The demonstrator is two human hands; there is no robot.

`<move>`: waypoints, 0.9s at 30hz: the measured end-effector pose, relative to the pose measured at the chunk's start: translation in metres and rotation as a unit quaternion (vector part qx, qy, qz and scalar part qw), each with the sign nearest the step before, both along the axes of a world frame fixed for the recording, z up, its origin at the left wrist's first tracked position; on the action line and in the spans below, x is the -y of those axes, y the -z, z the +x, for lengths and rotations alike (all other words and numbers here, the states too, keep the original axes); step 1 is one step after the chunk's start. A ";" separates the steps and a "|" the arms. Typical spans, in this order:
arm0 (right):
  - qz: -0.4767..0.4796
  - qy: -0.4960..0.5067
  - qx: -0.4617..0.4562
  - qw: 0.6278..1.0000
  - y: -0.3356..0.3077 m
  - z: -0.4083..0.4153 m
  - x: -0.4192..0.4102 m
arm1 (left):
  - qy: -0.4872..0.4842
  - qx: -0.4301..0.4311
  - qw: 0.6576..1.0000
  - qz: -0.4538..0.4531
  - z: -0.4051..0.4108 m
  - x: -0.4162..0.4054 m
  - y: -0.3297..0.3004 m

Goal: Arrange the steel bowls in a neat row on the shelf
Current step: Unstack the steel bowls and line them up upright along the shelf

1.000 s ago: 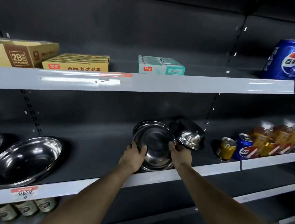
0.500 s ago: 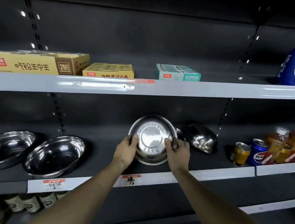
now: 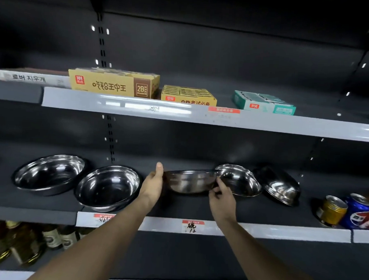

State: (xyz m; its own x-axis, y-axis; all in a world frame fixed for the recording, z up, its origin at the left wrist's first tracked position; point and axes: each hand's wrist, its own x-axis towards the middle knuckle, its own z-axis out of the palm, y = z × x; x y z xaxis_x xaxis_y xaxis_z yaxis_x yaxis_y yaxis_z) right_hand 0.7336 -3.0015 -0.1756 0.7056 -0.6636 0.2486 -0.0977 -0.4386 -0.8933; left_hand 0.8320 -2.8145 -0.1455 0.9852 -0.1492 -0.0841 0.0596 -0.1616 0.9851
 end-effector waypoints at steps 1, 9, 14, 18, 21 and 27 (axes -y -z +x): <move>0.027 0.001 0.002 1.000 0.001 0.001 -0.001 | -0.003 -0.002 1.000 0.001 0.002 -0.001 0.001; 0.238 0.010 0.005 0.971 -0.007 0.006 -0.004 | 0.049 0.039 0.998 -0.004 0.008 -0.006 0.011; 0.221 0.014 -0.035 0.975 -0.006 0.006 -0.005 | 0.084 0.057 0.994 0.038 0.006 -0.009 0.011; 0.226 0.025 -0.060 0.972 -0.002 0.007 -0.005 | 0.102 0.100 0.980 0.142 0.010 -0.016 0.007; 0.232 0.032 -0.079 0.969 0.003 0.010 -0.004 | 0.077 0.149 0.948 0.271 0.013 -0.025 0.000; 0.235 0.028 -0.102 0.966 0.017 0.015 -0.011 | 0.095 0.203 0.898 0.379 0.018 -0.048 -0.003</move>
